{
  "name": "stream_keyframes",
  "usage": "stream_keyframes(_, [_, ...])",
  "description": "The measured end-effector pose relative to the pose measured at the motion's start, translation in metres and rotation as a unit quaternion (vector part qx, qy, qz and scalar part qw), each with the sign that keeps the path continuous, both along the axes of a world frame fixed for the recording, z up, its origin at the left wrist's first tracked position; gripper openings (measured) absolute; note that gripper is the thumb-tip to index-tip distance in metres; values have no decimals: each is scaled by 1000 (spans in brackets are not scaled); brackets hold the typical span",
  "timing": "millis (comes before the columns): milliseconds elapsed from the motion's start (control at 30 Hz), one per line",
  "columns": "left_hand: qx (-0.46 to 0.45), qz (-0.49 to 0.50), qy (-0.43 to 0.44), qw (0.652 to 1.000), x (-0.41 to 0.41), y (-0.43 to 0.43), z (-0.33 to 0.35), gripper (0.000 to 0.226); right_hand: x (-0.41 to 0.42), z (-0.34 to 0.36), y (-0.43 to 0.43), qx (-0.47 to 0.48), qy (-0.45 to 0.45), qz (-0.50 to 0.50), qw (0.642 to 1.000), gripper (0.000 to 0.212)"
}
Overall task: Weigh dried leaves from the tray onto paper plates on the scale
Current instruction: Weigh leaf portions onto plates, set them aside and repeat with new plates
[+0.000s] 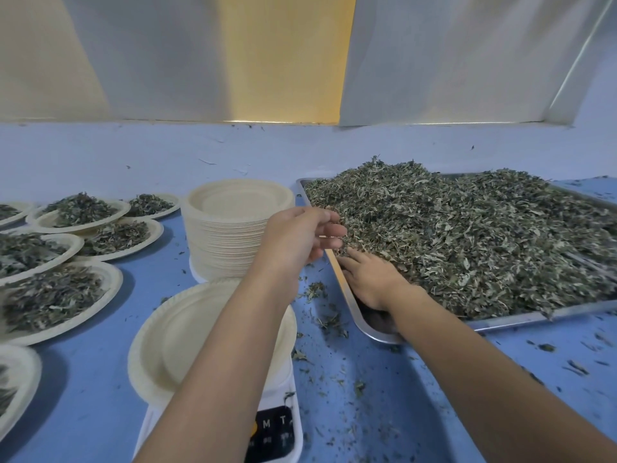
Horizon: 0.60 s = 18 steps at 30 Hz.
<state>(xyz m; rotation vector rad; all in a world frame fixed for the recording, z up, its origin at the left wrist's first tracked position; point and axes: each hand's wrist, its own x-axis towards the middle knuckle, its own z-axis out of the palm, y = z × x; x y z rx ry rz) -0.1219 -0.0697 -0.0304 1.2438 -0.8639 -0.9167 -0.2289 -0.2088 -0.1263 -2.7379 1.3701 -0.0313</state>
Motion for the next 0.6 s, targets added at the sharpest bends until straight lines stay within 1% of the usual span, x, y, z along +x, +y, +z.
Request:
stream_keyframes(33, [0, 0, -1, 1000, 0, 0, 0, 19, 0, 0, 1, -11, 0, -7, 1000, 44])
stream_keyframes(133, [0, -1, -2, 1000, 0, 0, 0, 18, 0, 2, 6, -93, -17, -18, 995, 35])
stream_keyframes(200, [0, 1, -1, 1000, 0, 0, 1, 19, 0, 3, 8, -116, -25, -13, 993, 37])
stream_keyframes(300, [2, 0, -3, 1000, 0, 1, 1, 19, -1, 4, 9, -80, 41, -7, 996, 42])
stream_keyframes(367, [5, 0, -7, 1000, -1, 0, 1, 19, 0, 6, 12, -81, 70, -22, 994, 38])
stream_keyframes(467, [9, 1, -8, 1000, -2, -1, 0, 20, 6, 9, 16, -95, 75, -26, 992, 28])
stream_keyframes(600, [19, 4, -5, 1000, -5, -3, -2, 19, 9, 11, 19, -76, 49, -19, 996, 31])
